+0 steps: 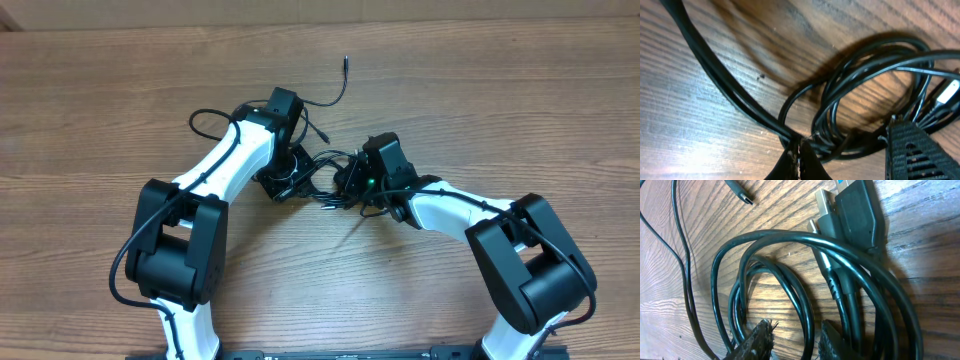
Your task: Untangle cables
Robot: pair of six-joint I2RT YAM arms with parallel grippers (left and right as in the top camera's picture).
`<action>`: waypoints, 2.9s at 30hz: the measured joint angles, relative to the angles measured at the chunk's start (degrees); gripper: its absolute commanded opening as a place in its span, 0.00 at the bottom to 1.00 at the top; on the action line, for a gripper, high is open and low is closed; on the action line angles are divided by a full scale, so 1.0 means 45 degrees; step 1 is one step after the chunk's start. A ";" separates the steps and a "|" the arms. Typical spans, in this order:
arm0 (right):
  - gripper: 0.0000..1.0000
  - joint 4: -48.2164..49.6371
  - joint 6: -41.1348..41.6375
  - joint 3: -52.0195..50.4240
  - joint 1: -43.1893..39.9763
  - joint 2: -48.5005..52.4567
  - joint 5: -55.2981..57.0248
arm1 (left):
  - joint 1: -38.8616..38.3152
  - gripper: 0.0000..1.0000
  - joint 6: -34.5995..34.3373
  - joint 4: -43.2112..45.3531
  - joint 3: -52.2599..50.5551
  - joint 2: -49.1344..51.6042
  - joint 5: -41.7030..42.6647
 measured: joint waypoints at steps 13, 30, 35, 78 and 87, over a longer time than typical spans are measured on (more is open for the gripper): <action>0.32 0.0039 -0.0005 0.0000 0.0000 0.0000 -0.0015 | -0.0340 0.57 0.0097 -0.0219 0.0257 0.0000 0.0136; 0.32 0.0044 0.0000 0.0000 0.0000 0.0000 -0.0010 | -0.0952 0.43 -0.2735 -0.0389 0.0257 0.0000 -0.0146; 0.32 0.0044 -0.0010 0.0000 0.0000 0.0000 -0.0010 | -0.1166 0.38 -0.3366 -0.0267 0.0257 0.0000 -0.0389; 1.00 0.0228 -0.0044 0.0248 -0.0160 -0.0350 0.0257 | -0.0976 1.00 -0.4342 0.0160 0.0253 -0.0063 -0.2822; 1.00 0.0228 -0.0053 0.0248 -0.0160 -0.0350 0.0257 | -0.0976 0.99 -0.4342 0.0160 0.0253 -0.0063 -0.2822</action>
